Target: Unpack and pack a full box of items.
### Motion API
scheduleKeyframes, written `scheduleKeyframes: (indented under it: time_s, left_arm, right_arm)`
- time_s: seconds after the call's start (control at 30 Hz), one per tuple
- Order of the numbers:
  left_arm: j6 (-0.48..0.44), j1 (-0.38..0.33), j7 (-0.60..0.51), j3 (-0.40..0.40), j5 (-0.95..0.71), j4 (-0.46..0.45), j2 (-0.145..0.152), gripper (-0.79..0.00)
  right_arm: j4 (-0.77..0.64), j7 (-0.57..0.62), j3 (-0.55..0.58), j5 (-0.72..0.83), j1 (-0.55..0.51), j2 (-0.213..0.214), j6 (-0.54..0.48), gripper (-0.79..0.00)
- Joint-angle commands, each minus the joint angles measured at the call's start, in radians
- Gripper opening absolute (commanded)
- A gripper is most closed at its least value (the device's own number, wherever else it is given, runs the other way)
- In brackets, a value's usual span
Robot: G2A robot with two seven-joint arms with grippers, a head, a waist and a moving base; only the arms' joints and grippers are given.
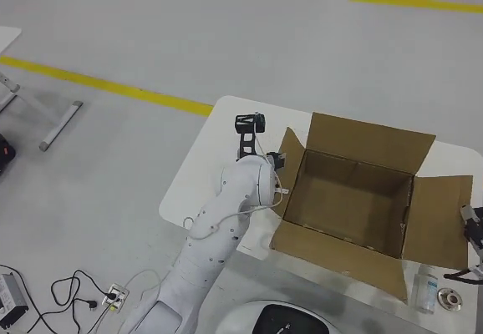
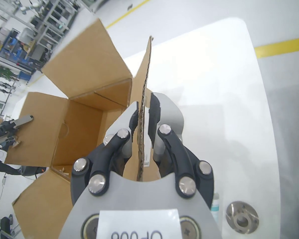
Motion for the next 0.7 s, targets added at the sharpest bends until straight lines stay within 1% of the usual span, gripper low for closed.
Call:
scheduleKeyframes:
  time_s: [0.0,0.2,0.23,0.27,0.3,0.33,0.37,0.4,0.5,0.67]
  left_arm:
    - [-0.006,0.006,0.002,0.005,0.002,-0.035,-0.002,0.0]
    - [-0.032,0.021,-0.019,0.011,0.032,-0.098,-0.004,0.0]
    - [-0.033,0.024,-0.021,0.007,0.029,-0.108,-0.005,0.0]
    - [-0.035,0.029,-0.022,0.004,0.032,-0.116,-0.005,0.0]
    - [-0.034,0.034,-0.026,0.002,0.026,-0.128,-0.006,0.0]
    - [-0.033,0.039,-0.029,-0.001,0.02,-0.139,-0.006,0.0]
    - [-0.035,0.042,-0.028,-0.001,0.02,-0.147,-0.007,0.0]
    - [-0.018,0.053,-0.033,-0.003,-0.011,-0.168,-0.01,0.0]
    - [-0.018,0.053,-0.033,-0.003,-0.011,-0.168,-0.01,0.0]
    - [-0.018,0.053,-0.033,-0.003,-0.011,-0.168,-0.01,0.0]
  right_arm:
    - [-0.021,-0.045,0.014,0.008,-0.01,-0.001,-0.007,0.0]
    - [-0.078,-0.17,0.052,0.014,-0.036,-0.004,-0.041,0.0]
    - [-0.092,-0.196,0.062,0.004,-0.04,-0.004,-0.045,-0.009]
    - [-0.108,-0.217,0.07,-0.01,-0.044,-0.004,-0.053,-0.237]
    - [-0.123,-0.238,0.077,-0.034,-0.049,-0.003,-0.057,-0.413]
    - [-0.138,-0.255,0.081,-0.058,-0.053,-0.003,-0.058,-0.548]
    - [-0.15,-0.266,0.084,-0.077,-0.054,-0.003,-0.061,-0.785]
    - [-0.17,-0.283,0.087,-0.115,-0.056,-0.002,-0.069,-0.785]
    - [-0.21,-0.307,0.086,-0.204,-0.054,0.0,-0.074,-0.785]
    - [-0.266,-0.294,0.048,-0.309,-0.032,0.001,-0.058,-0.785]
